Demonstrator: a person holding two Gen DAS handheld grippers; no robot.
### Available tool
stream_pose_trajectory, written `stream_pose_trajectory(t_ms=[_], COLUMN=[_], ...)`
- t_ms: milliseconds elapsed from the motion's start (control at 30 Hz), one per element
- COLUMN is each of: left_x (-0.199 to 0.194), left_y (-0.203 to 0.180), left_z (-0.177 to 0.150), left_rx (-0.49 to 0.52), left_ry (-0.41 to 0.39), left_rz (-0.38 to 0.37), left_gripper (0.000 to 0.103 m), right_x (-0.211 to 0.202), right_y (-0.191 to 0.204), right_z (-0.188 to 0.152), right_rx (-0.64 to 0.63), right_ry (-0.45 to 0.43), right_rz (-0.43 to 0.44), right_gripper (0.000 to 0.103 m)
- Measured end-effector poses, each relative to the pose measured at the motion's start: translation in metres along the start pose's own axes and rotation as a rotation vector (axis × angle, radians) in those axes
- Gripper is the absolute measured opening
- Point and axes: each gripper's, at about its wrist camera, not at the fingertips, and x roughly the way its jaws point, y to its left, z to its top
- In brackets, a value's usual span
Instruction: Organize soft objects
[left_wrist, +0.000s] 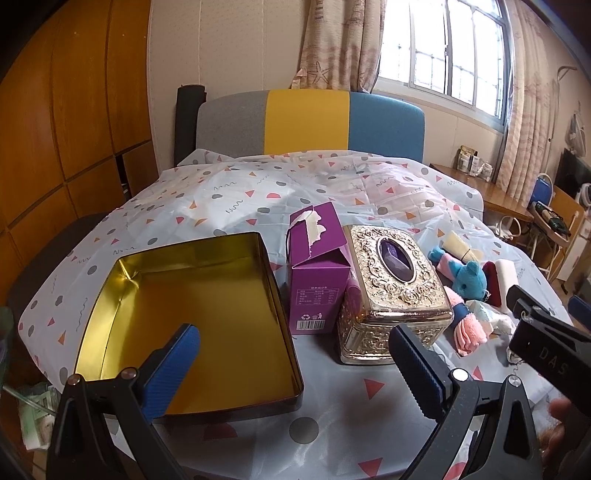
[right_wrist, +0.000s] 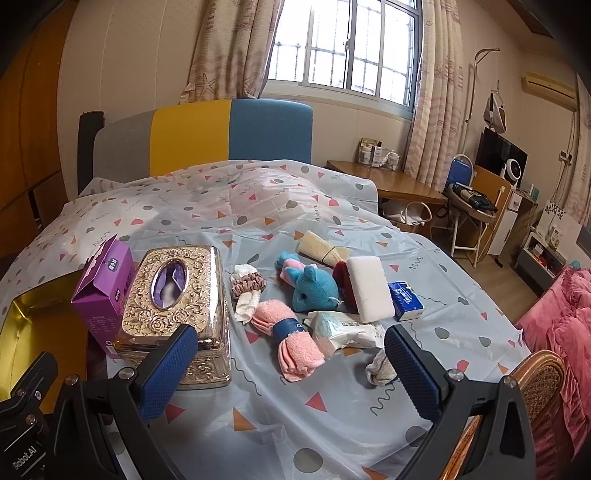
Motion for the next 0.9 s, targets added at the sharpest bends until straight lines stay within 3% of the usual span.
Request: stream_pose_trajectory(t_ms=[367,633,733,900], left_x=[0.004,0.01,0.012,0.022], left_y=[-0.008,-0.027,-0.052,-0.094], left_z=[-0.003,0.001,0.003,0.011], left_rx=[0.024,0.114,0.215,0.297], left_ry=[0.016,0.075,0.069,0.118], left_rz=[-0.02,-0.34,-0.372,-0.465], left_gripper=[0.103,0.103,0.102,0.095], right_x=[0.012,0.055,0.063,0.068], right_y=[-0.018,-0.086,-0.117,-0.16], right_z=[0.005,0.005,0.006,0.003], right_rx=[0.018,0.173,0.21,0.253], right_ry=[0.014,0.193,0.218,0.239], right_rz=[-0.006,0.062,0.021,-0.04], right_gripper=[0.103,0.103,0.103,0.103])
